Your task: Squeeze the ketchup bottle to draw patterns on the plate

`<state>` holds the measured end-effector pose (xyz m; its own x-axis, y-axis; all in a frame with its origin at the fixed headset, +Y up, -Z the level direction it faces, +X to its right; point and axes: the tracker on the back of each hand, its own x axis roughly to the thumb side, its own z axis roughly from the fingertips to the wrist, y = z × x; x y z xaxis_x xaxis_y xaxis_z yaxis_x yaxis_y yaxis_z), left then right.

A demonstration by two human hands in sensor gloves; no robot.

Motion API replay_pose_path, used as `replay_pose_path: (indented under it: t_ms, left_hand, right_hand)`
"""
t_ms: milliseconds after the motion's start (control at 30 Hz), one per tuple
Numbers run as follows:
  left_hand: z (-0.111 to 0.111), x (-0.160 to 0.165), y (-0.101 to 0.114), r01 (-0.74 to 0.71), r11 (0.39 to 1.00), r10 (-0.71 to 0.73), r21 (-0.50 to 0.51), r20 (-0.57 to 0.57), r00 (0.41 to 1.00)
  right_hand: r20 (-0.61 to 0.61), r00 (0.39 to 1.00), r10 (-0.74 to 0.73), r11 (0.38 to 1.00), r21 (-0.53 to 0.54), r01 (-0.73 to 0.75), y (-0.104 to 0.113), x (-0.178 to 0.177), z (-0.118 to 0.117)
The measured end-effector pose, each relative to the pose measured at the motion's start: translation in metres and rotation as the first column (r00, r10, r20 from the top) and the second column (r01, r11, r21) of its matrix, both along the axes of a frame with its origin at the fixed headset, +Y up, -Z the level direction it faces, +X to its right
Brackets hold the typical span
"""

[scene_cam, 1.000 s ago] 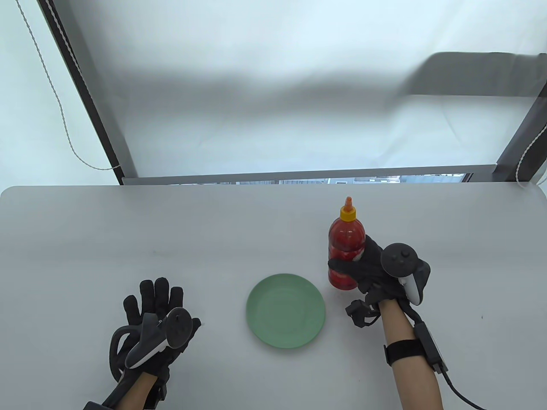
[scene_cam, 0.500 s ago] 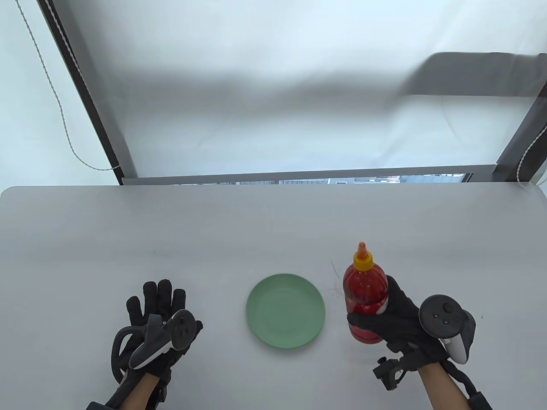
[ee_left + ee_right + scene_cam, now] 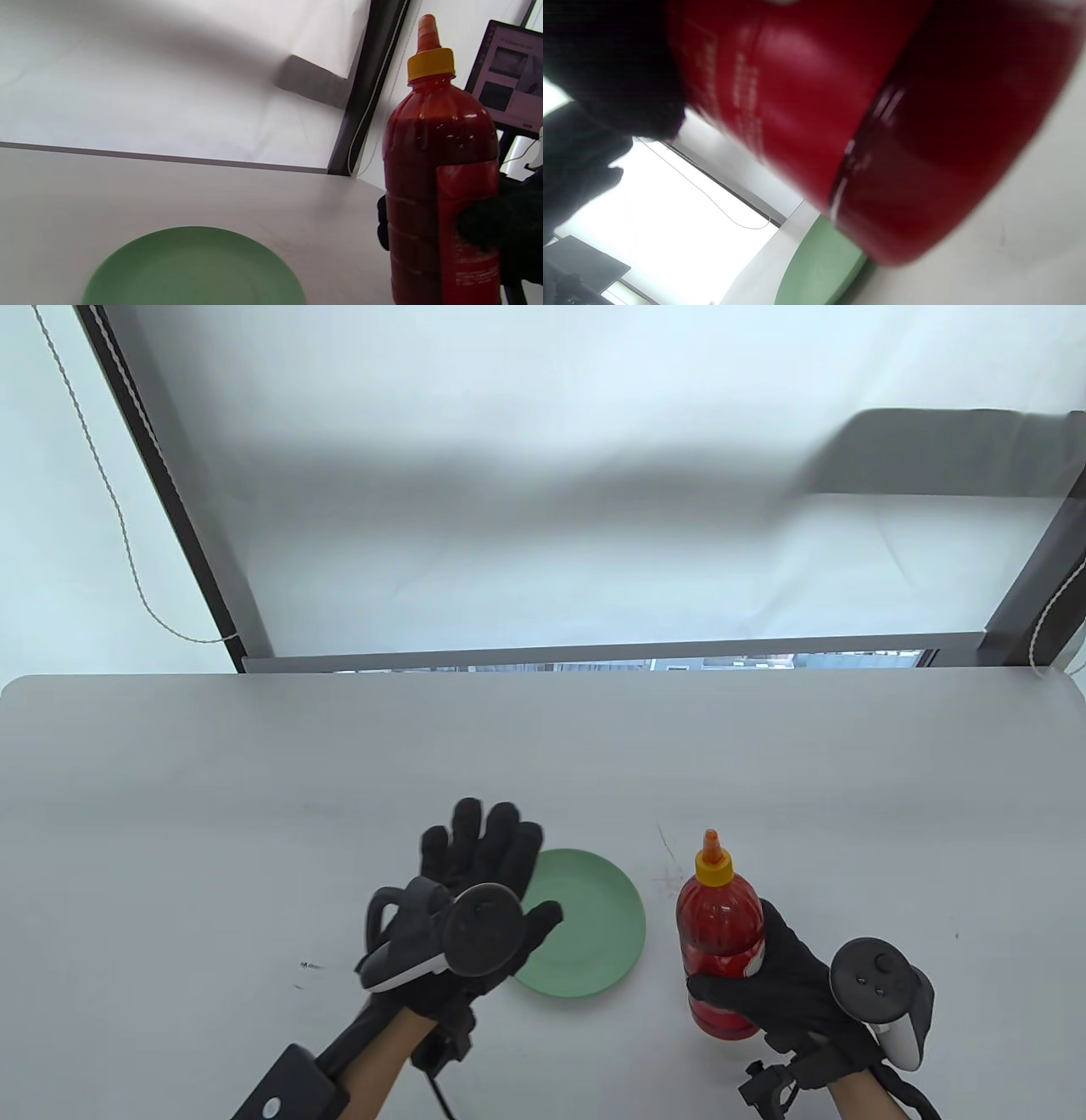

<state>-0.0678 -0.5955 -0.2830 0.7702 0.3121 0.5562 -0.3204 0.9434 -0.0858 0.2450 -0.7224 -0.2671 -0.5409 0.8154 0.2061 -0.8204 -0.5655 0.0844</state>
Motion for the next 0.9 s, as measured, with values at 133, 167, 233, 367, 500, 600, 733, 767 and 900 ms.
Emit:
replay_pose_path:
  t_ms: [133,167,233,367,500,600,733,767,900]
  left_hand:
    - [-0.006,0.048,0.012,-0.135,0.990,0.130,0.041,0.103,0.986]
    - [-0.009,0.056,0.015,-0.152,0.987,0.146,0.058,0.099,0.984]
    - [-0.013,0.064,0.020,-0.166,0.983,0.160,0.077,0.077,0.984]
    - [-0.024,0.074,0.026,-0.149,0.988,0.145,0.043,0.091,0.985]
    - [-0.029,0.082,0.029,-0.089,0.994,0.083,0.057,0.096,0.992]
    - [-0.034,0.085,0.030,-0.040,0.999,0.037,0.022,0.124,0.992]
    - [-0.040,0.088,0.031,-0.028,0.999,0.033,-0.031,0.173,0.984]
    - [-0.041,0.088,0.032,-0.011,0.999,0.016,-0.032,0.180,0.984]
    - [-0.041,0.091,0.032,0.056,0.998,-0.046,-0.042,0.214,0.976]
  right_hand:
    - [-0.009,1.000,0.028,1.000,0.002,-0.028,-0.002,0.000,0.005]
    - [-0.008,1.000,0.027,1.000,0.001,-0.027,-0.002,0.000,0.005]
    - [-0.008,1.000,0.024,1.000,0.002,-0.024,-0.003,0.000,0.005]
    - [-0.008,1.000,0.019,1.000,0.003,-0.019,-0.003,-0.001,0.004]
    - [-0.017,0.999,0.029,1.000,0.001,-0.029,-0.005,-0.003,0.003]
    - [-0.018,0.999,0.039,0.999,0.006,-0.039,-0.005,-0.004,0.003]
    - [-0.022,0.999,0.041,0.999,0.011,-0.040,-0.005,-0.004,0.003]
    - [-0.022,0.999,0.041,0.999,0.011,-0.041,-0.006,-0.004,0.003]
    - [-0.031,0.999,0.039,0.999,0.004,-0.039,-0.006,-0.005,0.003]
